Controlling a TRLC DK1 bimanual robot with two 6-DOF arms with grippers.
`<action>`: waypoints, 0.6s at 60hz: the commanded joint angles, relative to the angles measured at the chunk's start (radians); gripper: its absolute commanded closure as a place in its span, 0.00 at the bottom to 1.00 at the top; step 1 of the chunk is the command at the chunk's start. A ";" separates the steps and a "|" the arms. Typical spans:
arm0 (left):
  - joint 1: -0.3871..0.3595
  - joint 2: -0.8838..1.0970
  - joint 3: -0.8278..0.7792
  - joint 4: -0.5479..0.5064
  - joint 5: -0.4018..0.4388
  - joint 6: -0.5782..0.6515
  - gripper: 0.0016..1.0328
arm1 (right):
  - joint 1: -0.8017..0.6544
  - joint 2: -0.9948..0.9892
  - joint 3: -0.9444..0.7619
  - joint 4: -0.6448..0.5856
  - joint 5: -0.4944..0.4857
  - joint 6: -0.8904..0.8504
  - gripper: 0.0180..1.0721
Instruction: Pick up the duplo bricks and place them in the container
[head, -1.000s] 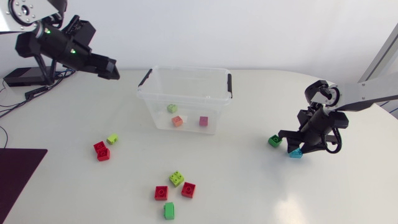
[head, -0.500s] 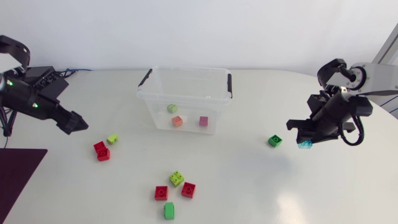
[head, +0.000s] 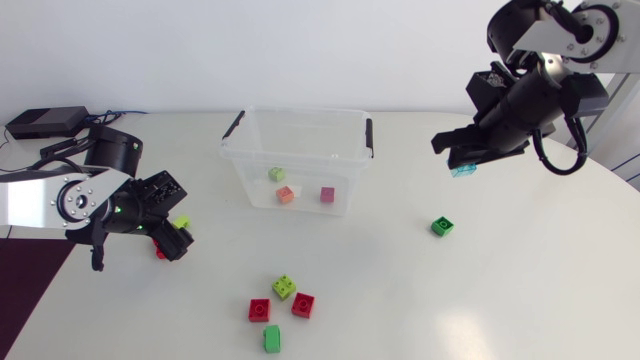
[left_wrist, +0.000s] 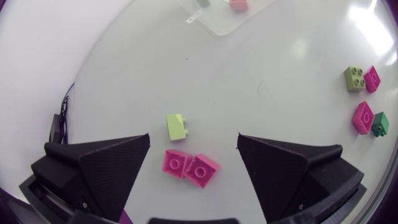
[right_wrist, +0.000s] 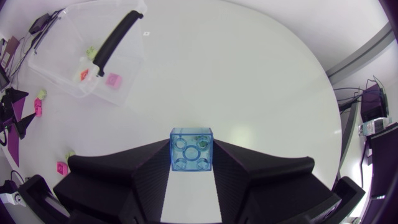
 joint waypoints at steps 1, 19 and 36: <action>-0.015 0.035 0.011 0.019 -0.029 -0.026 0.05 | 0.042 0.025 0.059 -0.025 0.016 0.024 0.65; -0.039 0.210 0.110 0.011 -0.123 -0.026 0.07 | 0.161 0.170 0.304 -0.097 0.042 0.038 0.65; -0.016 0.314 0.173 0.014 -0.138 -0.026 0.16 | 0.244 0.295 0.490 -0.088 0.036 0.039 0.65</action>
